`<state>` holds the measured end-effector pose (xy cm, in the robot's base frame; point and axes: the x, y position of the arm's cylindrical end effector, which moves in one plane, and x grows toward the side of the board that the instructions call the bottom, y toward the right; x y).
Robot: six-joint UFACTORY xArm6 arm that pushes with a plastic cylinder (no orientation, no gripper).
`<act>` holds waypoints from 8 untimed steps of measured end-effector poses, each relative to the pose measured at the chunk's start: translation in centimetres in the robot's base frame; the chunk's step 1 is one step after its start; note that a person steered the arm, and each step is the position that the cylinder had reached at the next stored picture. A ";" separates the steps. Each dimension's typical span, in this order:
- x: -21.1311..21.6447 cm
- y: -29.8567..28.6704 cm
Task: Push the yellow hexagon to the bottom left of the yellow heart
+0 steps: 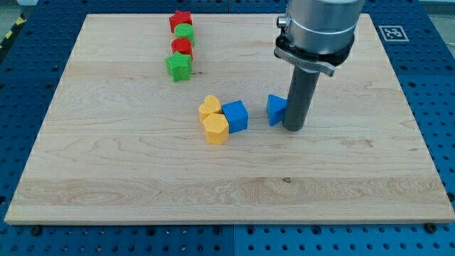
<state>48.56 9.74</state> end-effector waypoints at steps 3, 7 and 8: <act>4.4 -8.8; 2.6 -5.6; 2.4 -5.7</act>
<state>50.93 3.99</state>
